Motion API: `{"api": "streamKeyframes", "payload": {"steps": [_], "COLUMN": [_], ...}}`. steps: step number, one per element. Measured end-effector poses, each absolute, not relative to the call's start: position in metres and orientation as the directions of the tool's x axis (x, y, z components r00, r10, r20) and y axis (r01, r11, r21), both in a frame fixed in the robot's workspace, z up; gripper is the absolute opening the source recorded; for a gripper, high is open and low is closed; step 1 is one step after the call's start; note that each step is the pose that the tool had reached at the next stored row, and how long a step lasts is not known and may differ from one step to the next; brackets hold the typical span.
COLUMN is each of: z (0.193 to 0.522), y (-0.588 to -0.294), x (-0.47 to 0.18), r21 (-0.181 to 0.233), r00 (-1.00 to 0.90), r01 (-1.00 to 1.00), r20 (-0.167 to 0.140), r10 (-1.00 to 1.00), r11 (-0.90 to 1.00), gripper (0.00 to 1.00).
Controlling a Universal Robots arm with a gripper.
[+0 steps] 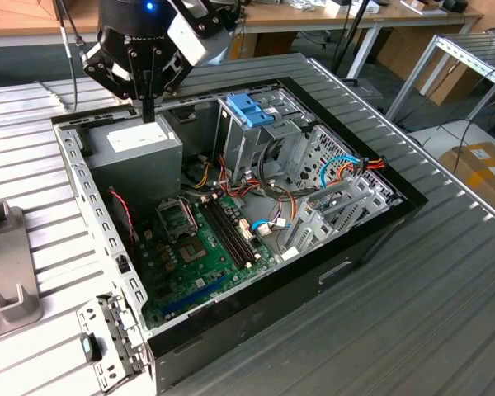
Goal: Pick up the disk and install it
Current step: 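Reach for the disk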
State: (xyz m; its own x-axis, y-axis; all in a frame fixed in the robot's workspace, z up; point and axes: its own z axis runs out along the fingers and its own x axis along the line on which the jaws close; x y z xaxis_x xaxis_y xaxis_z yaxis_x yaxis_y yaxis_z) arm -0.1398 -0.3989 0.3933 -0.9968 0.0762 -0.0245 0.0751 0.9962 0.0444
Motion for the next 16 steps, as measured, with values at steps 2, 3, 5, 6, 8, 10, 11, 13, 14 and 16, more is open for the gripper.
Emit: {"api": "streamKeyframes", "payload": {"steps": [2, 3, 5, 6, 8, 10, 11, 13, 14, 16], "z": [0.3933, 0.3933, 0.3933, 0.3933, 0.3933, 0.3933, 0.3933, 0.3933, 0.3933, 0.3933], "y": [-0.3989, -0.3989, -0.3989, -0.3989, -0.3989, -0.3989, -0.3989, -0.3989, -0.3989, -0.3989], "x": [-0.1406, -0.1411, -0.142, -0.1426, -0.1436, -0.1445, -0.1449, -0.1461, -0.1468, -0.1476], "r21": [0.044, 0.044, 0.044, 0.044, 0.044, 0.044, 0.044, 0.044, 0.044, 0.044], "r00": [-0.997, -0.997, -0.997, -0.997, -0.997, -0.997, -0.997, -0.997, -0.997, -0.997], "r01": [0.075, 0.075, 0.075, 0.075, 0.075, 0.075, 0.075, 0.075, 0.075, 0.075], "r20": [-0.024, -0.024, -0.024, -0.024, -0.024, -0.024, -0.024, -0.024, -0.024, -0.024], "r10": [0.076, 0.076, 0.076, 0.076, 0.076, 0.076, 0.076, 0.076, 0.076, 0.076], "r11": [0.996, 0.996, 0.996, 0.996, 0.996, 0.996, 0.996, 0.996, 0.996, 0.996], "gripper": [0.1, 0.1, 0.1, 0.1, 0.1, 0.1, 0.1, 0.1, 0.1, 0.1]}}
